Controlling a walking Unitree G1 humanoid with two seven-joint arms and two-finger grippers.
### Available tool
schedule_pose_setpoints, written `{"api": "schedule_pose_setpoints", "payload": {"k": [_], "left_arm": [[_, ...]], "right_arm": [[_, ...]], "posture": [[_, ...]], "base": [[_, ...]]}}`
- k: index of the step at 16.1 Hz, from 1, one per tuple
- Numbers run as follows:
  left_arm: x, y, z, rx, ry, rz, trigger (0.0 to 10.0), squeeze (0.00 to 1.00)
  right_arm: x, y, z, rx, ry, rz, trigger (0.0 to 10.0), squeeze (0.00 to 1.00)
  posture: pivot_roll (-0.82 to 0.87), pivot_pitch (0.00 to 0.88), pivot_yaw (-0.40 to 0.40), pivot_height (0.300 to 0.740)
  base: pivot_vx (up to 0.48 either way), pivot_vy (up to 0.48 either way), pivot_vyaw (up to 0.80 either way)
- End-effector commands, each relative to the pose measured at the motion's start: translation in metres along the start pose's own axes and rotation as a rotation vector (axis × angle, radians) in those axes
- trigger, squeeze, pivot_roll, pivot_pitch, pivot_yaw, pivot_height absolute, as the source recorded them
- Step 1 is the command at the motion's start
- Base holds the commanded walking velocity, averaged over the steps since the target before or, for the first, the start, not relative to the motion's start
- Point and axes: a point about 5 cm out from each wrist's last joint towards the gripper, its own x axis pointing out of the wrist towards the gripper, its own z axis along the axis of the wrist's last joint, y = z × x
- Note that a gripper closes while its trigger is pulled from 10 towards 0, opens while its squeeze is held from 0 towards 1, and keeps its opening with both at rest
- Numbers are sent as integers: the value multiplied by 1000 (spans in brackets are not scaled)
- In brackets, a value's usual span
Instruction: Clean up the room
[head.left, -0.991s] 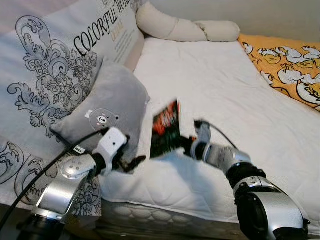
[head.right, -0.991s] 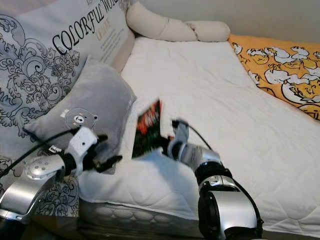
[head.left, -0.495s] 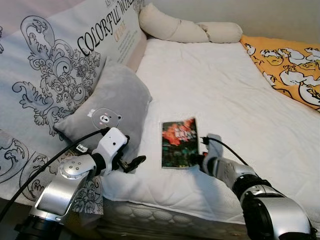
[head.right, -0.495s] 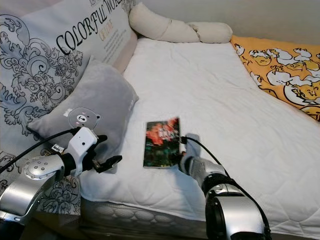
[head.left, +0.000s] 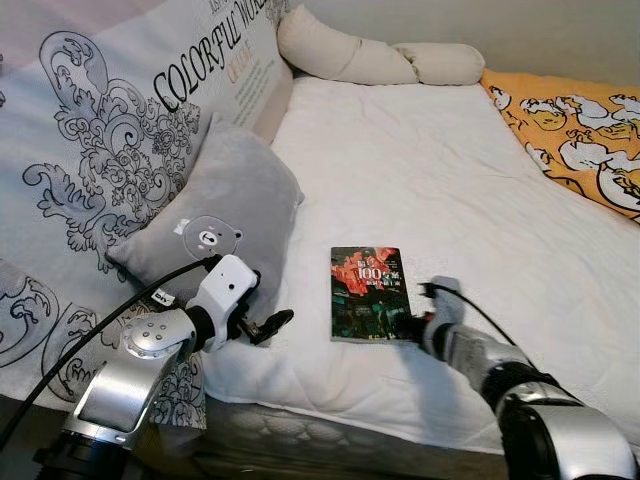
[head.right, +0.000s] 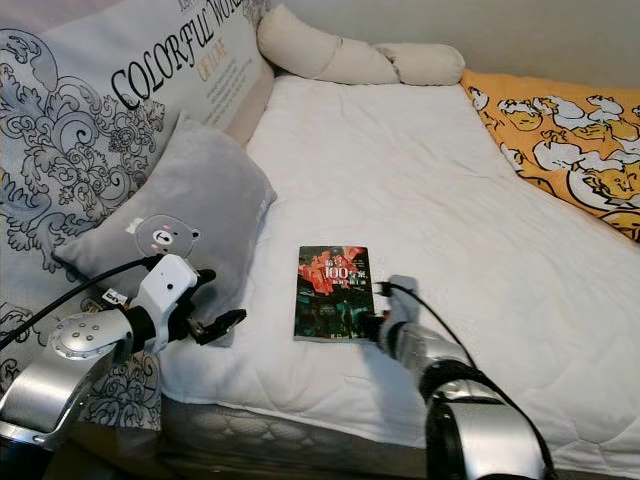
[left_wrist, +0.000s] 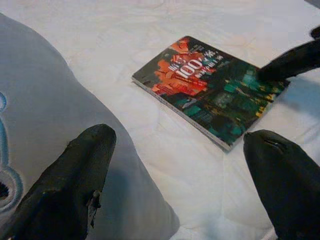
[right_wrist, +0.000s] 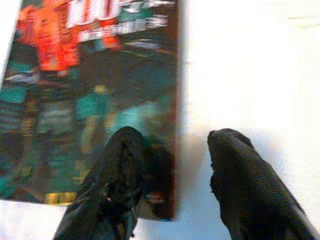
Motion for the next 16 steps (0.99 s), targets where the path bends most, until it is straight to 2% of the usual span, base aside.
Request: {"api": "schedule_pose_setpoints", "payload": {"k": [1,3,4,5,7,8,11,13,16], "left_arm": [[2,3,1,-8,0,38,10000,380],[5,8,2,-80,-55,116,10000,380],[5,8,2,-87,-55,123,10000,380],[6,11,4,-121,-88,168,10000,384],[7,13,4,-142,-108,209,10000,396],[9,15,4,-156,-125,250,10000,396],[13,20,0,-181,-120,330,10000,392],[16,20,1,-177,-119,342,10000,392],[17,20,-1,-170,-115,360,10000,392]], "right_arm": [[-2,-5,6,20,-42,12,10000,1000],[-6,2,23,45,-184,183,10000,1000],[-7,2,24,42,-198,187,10000,1000],[-10,5,30,14,-258,210,10000,1000],[-13,7,34,-20,-324,185,10000,1000],[-17,14,44,-37,-427,79,10000,1000],[-30,36,56,-72,-586,35,10000,1000],[-34,52,60,-123,-623,67,10000,1000],[-38,61,57,-114,-636,82,10000,1000]], "posture": [[96,0,-35,740],[79,0,-31,740],[79,0,-31,740],[64,0,-24,740],[50,0,-16,740],[31,0,-10,740],[9,0,-4,740],[17,0,-19,740],[19,0,-20,740]], "base": [[0,0,0],[0,0,0],[0,0,0],[0,0,0],[0,0,0],[0,0,0],[0,0,0],[0,0,0],[0,0,0]]}}
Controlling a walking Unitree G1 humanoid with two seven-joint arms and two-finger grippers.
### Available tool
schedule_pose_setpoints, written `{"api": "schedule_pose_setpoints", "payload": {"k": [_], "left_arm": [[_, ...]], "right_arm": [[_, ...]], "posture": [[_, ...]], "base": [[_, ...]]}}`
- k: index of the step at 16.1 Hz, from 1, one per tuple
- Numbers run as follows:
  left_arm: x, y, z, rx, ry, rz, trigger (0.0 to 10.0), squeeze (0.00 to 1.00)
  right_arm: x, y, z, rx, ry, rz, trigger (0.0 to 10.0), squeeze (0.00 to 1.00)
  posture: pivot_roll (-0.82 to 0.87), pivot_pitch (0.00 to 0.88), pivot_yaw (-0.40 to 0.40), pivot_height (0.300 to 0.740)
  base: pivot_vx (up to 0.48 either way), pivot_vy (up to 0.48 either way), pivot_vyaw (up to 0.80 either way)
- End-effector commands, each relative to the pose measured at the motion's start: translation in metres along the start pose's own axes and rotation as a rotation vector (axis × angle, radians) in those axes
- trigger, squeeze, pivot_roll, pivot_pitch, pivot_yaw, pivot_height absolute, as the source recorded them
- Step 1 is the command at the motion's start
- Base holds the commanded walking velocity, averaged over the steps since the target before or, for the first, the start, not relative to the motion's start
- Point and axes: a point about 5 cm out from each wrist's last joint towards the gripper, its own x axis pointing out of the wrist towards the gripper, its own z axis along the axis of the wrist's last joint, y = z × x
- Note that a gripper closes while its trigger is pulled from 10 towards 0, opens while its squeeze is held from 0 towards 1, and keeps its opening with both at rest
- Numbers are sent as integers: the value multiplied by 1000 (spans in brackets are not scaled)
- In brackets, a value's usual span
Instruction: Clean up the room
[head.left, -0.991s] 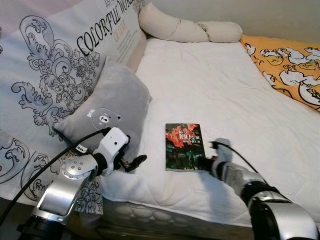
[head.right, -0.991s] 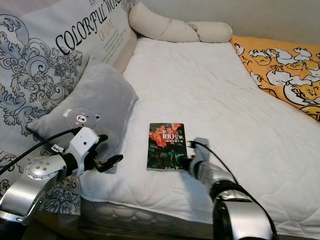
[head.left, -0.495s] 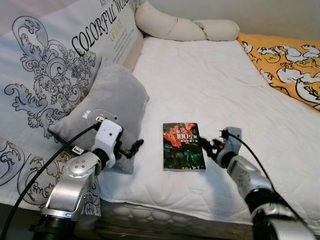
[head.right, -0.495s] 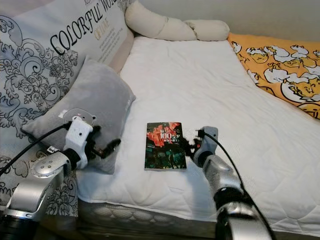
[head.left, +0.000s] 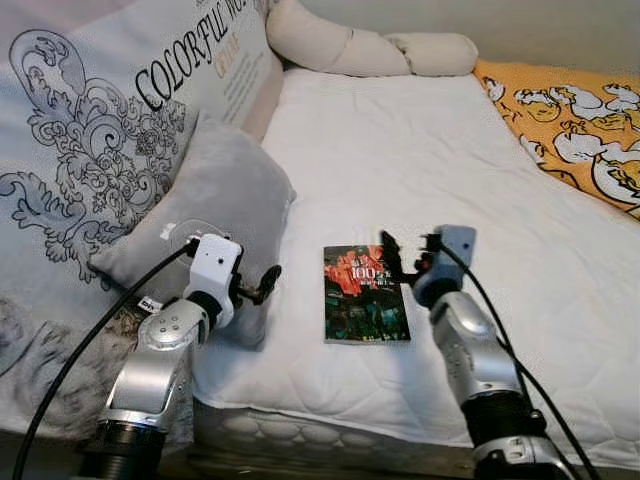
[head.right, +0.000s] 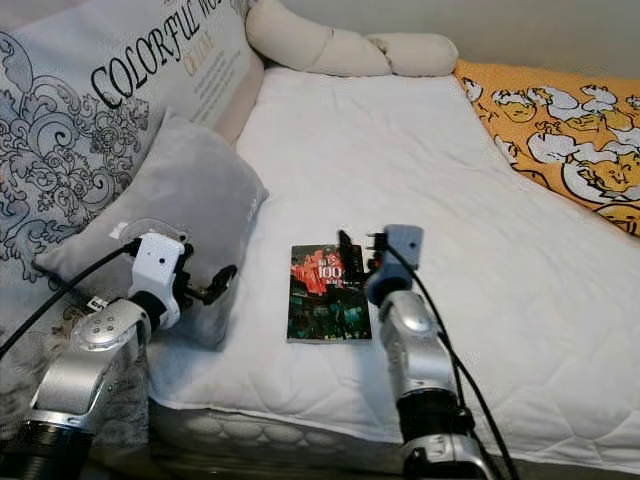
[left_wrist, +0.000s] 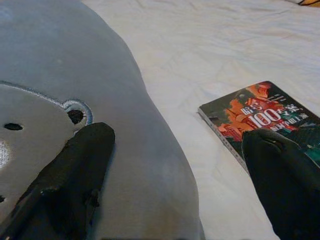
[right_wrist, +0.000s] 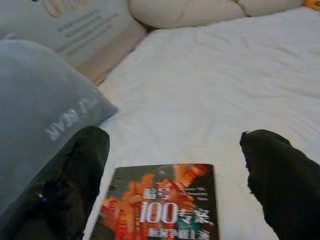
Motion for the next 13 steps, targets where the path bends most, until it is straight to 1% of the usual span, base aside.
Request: {"api": "schedule_pose_setpoints", "payload": {"k": [1,4,5,7,13], "left_arm": [[2,2,1,15,-3,17,10000,388],[4,6,3,14,-8,38,10000,396],[4,6,2,10,-8,45,10000,392],[6,8,5,13,-19,54,10000,396],[6,11,3,-2,-24,80,10000,396]], "right_arm": [[-5,-4,-3,-9,15,-37,10000,1000],[-8,-8,-7,-6,46,-70,10000,1000],[-8,-10,-7,-9,49,-76,10000,1000],[-8,-11,-4,-19,43,-81,10000,1000],[-9,-11,-5,-30,53,-100,10000,1000]], "posture": [[28,0,-25,740],[24,0,-20,740],[26,0,-20,740],[23,0,-22,740],[18,0,-17,740]], "base": [[0,0,0],[0,0,0],[0,-289,-587],[0,-328,0],[0,-347,0]]}}
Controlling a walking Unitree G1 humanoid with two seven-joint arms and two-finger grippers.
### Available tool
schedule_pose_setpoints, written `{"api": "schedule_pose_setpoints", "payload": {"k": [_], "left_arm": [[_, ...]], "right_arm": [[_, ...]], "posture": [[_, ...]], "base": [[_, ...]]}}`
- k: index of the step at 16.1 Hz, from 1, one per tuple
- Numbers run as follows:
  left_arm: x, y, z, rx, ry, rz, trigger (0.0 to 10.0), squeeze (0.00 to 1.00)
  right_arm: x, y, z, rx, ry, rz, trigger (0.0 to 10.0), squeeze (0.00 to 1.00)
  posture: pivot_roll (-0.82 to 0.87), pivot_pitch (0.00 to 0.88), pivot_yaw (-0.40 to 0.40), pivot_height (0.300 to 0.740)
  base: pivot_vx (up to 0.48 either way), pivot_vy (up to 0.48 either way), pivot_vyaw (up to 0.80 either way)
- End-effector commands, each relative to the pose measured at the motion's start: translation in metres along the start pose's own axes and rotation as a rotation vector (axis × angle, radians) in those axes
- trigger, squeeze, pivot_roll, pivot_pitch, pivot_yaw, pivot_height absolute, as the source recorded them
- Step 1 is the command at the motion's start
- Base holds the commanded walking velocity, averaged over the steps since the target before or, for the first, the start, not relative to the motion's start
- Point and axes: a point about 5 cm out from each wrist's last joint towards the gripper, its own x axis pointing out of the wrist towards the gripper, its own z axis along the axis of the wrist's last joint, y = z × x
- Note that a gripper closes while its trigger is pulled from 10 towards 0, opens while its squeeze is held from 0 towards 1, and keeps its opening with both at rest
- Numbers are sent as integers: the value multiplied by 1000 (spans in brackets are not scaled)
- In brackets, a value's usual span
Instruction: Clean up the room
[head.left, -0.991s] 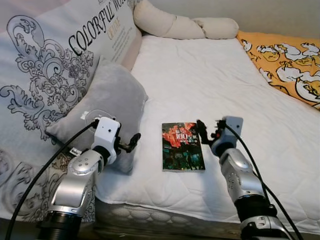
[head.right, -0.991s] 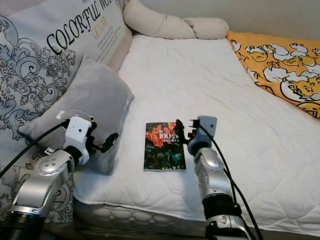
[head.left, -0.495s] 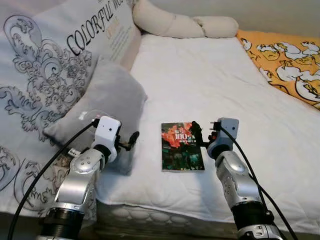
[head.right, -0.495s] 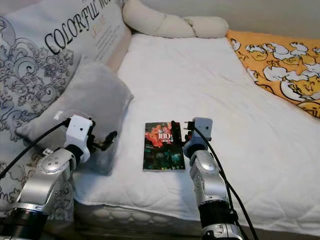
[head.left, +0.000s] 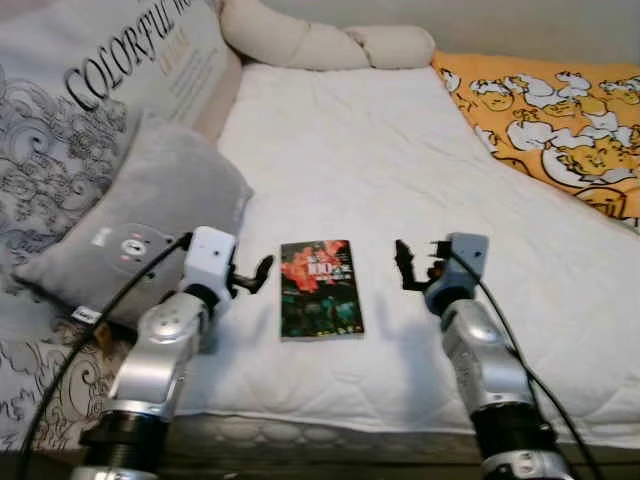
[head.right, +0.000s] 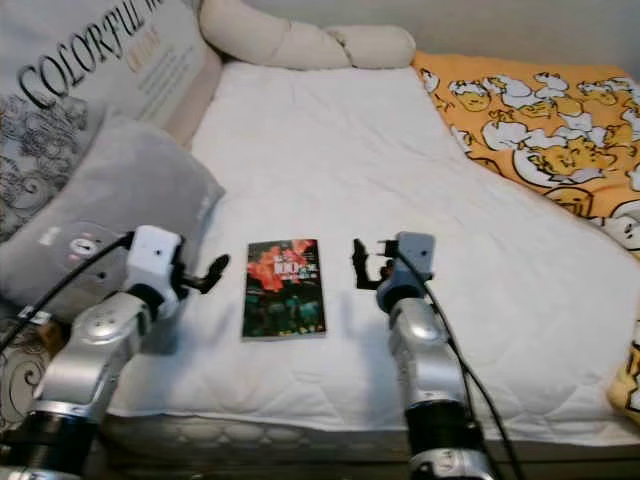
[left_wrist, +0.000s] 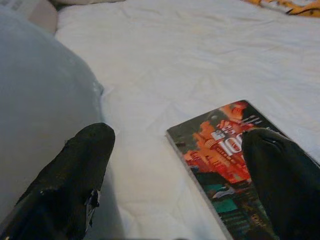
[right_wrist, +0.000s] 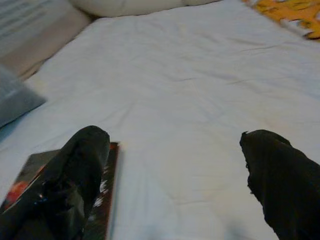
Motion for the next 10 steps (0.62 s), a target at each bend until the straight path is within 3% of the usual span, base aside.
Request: {"api": "schedule_pose_setpoints", "payload": {"k": [1,10], "left_arm": [[2,-4,0,0,-5,-9,10000,396],[6,-5,1,1,-7,-13,10000,400]], "right_arm": [[-1,-6,0,-10,9,-21,10000,1000],[2,-9,3,-35,14,-36,10000,1000]], "posture": [[19,0,-17,740],[8,0,-6,740]], "base": [[0,-345,0],[0,-347,0]]}}
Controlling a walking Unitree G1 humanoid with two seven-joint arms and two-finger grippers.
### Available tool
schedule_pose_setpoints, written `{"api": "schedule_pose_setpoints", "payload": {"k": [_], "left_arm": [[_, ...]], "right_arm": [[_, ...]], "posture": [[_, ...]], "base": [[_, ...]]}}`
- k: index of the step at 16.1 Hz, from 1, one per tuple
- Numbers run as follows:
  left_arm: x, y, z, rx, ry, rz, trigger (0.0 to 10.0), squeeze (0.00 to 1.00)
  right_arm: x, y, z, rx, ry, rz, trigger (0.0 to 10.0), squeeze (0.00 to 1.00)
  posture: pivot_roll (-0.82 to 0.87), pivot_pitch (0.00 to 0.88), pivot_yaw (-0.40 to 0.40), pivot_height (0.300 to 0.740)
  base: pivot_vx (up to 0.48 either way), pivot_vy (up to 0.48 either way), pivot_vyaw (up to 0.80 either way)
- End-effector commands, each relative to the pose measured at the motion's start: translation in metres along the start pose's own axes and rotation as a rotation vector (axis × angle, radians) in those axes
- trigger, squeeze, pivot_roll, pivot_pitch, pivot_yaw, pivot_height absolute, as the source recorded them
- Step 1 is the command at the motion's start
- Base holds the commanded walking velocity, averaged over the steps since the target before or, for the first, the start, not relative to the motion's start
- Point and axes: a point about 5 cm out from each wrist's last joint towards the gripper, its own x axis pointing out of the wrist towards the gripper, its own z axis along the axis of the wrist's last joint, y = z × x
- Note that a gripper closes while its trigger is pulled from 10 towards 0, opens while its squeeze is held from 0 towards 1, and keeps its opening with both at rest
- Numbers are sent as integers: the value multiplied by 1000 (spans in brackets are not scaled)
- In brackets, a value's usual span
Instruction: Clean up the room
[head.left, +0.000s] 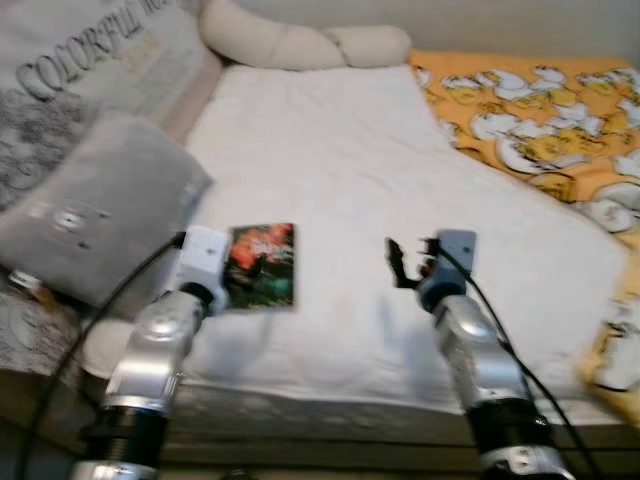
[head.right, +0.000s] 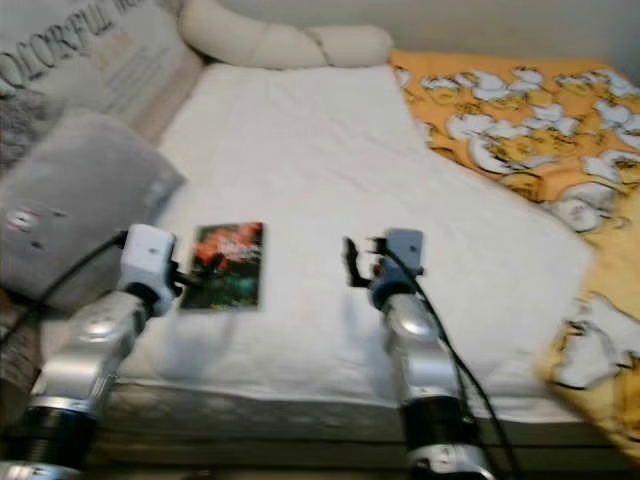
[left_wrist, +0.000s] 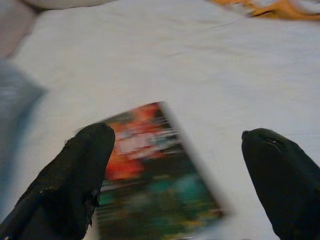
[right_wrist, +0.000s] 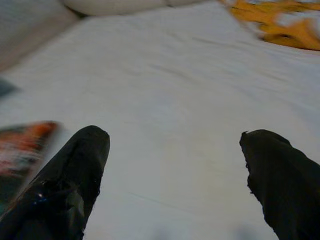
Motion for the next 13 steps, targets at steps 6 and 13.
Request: {"api": "schedule_pose_setpoints", "payload": {"k": [6,13], "left_arm": [[-1,9,3,21,-5,23,10000,396],[0,9,4,21,-5,22,10000,396]], "right_arm": [[1,3,1,3,-3,-3,10000,1000],[2,2,1,-8,3,-9,10000,1000]], "posture": [[8,0,-2,740],[6,0,-1,740]], "base": [[0,-347,0],[0,-345,0]]}}
